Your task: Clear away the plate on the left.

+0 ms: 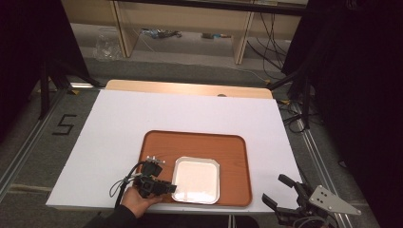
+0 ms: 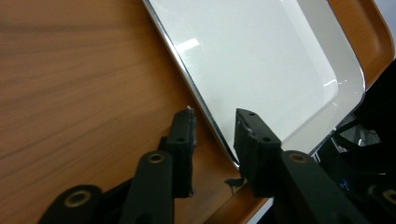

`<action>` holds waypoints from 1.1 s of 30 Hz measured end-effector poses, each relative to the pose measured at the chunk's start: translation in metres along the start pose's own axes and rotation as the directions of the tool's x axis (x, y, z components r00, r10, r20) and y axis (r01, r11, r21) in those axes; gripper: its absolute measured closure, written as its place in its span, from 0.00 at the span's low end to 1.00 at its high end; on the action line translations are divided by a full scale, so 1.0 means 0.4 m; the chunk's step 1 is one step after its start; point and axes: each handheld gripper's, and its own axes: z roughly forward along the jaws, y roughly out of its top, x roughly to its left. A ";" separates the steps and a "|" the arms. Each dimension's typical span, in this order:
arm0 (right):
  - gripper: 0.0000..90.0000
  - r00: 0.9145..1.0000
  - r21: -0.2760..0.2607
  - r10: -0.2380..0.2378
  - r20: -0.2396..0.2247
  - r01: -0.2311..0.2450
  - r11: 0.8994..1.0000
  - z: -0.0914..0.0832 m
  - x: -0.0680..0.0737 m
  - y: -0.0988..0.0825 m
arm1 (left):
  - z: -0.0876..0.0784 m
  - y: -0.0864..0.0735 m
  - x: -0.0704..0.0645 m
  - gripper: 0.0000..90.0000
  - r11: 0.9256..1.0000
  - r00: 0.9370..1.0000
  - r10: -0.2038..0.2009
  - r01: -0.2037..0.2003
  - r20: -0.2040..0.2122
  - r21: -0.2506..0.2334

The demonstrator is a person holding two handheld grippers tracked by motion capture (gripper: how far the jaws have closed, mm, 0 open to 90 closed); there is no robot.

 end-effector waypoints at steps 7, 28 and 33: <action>0.17 1.000 0.025 0.000 0.003 0.000 1.000 -0.002 0.000 0.001 | -0.028 0.001 -0.001 0.56 0.995 1.000 -0.008 0.010 0.025 -0.098; 0.17 1.000 -0.005 0.002 0.003 -0.001 1.000 0.002 0.001 -0.001 | -0.101 -0.005 -0.019 0.39 0.945 0.998 0.066 -0.065 -0.008 -0.321; 0.17 1.000 0.028 -0.002 0.000 0.002 1.000 -0.002 0.001 0.001 | -0.116 -0.008 -0.021 0.37 0.932 0.996 0.095 -0.090 -0.005 -0.352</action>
